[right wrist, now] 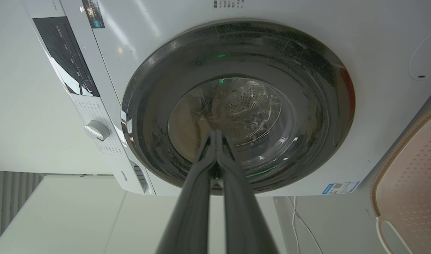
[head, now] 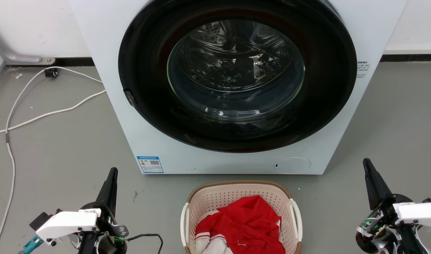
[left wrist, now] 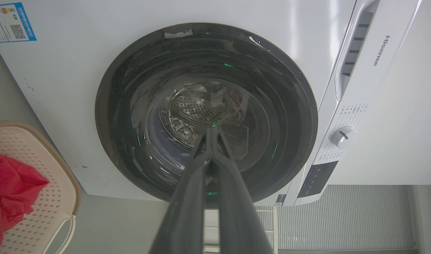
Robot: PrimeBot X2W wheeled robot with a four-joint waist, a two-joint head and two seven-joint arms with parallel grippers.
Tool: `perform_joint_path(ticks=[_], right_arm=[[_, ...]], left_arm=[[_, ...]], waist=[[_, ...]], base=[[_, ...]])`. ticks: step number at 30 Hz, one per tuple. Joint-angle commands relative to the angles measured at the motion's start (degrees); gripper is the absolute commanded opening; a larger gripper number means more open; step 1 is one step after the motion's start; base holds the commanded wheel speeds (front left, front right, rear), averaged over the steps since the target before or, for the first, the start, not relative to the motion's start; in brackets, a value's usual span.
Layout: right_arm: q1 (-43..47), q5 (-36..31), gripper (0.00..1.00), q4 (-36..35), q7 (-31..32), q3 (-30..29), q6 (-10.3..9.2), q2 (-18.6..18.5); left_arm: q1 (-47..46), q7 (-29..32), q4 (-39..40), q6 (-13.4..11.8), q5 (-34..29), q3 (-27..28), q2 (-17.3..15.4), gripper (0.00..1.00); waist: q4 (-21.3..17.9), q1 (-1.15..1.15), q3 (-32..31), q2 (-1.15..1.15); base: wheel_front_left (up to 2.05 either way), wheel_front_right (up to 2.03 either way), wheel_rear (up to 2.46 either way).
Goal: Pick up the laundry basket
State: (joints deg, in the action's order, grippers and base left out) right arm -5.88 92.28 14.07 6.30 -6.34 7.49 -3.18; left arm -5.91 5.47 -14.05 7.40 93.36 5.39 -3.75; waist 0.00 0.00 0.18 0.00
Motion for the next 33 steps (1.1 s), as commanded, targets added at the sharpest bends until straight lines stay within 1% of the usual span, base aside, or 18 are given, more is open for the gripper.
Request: perform_joint_path(ticks=[1,21,22,28,33], right_arm=[[-0.73,-0.04,0.0,0.06,0.08,-0.07,0.0,0.26],[-0.75,-0.11,0.0,0.07,0.16,-0.13,0.0,0.3],[0.09,-0.02,1.0,0.12,0.01,-0.03,0.0,0.04],[1.21,-0.77,1.0,-1.06,-1.47,0.69,0.0,0.07],[2.29,-2.5,1.0,-2.33,-2.97,1.34,0.0,0.05]], left_arm=[[-0.45,0.3,-0.04,0.16,-0.43,0.08,-0.02,0.0],[-0.48,0.41,-0.05,0.16,-0.52,0.36,0.16,0.0],[0.05,0.38,-0.18,-0.01,-0.4,0.27,0.26,1.0],[0.41,-0.98,0.79,0.0,-0.39,-1.38,0.36,1.0],[0.79,-2.56,2.0,0.01,-1.94,-2.94,0.39,1.0]], waist=[[0.0,0.0,0.0,0.0],[0.0,0.0,0.0,0.0],[0.0,0.0,0.0,0.0],[0.02,0.0,-0.02,0.0],[0.05,0.0,-0.11,0.0]], base=[[0.0,0.0,0.0],[0.0,0.0,0.0],[0.0,0.0,0.0],[0.0,0.0,0.0],[0.0,0.0,0.0]])
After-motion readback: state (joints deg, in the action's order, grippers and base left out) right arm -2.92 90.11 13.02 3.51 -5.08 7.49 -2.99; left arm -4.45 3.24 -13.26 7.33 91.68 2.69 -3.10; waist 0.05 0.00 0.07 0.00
